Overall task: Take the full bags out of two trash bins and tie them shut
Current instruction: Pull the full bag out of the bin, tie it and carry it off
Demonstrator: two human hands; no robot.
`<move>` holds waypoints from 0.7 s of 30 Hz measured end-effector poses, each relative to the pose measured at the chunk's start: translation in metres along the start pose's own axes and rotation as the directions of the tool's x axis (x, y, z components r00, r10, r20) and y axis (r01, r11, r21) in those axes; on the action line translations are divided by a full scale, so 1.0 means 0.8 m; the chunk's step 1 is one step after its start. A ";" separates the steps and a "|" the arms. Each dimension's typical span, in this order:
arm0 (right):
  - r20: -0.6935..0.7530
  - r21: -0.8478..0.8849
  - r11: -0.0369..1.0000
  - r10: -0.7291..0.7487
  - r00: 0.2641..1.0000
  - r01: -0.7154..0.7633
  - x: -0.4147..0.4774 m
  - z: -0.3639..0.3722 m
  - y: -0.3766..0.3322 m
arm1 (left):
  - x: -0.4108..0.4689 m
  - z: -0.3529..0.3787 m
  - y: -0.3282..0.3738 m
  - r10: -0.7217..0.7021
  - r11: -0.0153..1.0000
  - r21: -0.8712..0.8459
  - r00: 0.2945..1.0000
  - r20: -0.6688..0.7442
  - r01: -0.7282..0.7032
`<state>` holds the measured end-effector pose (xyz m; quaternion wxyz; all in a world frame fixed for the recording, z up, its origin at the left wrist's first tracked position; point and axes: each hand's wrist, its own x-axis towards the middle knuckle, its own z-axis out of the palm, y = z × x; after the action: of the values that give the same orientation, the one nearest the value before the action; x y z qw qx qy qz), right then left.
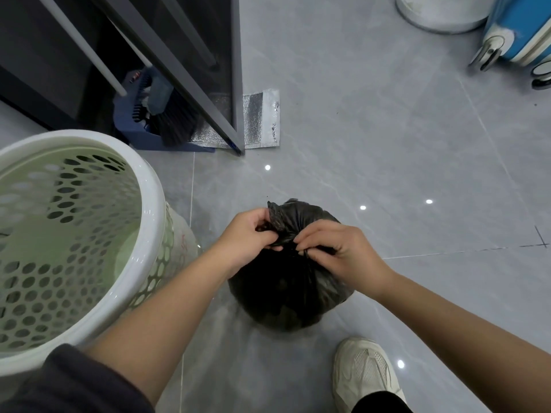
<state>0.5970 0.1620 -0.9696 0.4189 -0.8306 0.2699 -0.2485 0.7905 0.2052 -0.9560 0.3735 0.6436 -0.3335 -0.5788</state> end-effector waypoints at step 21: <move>0.080 0.170 0.925 0.332 0.940 -0.341 0.006 0.012 0.000 | -0.015 0.004 -0.006 0.308 0.222 0.893 0.898 0.316 -0.391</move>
<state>0.6068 0.1639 -0.9739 0.5355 -0.7363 0.3745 -0.1757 0.7858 0.2177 -0.9541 0.0344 0.6249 -0.7547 -0.1971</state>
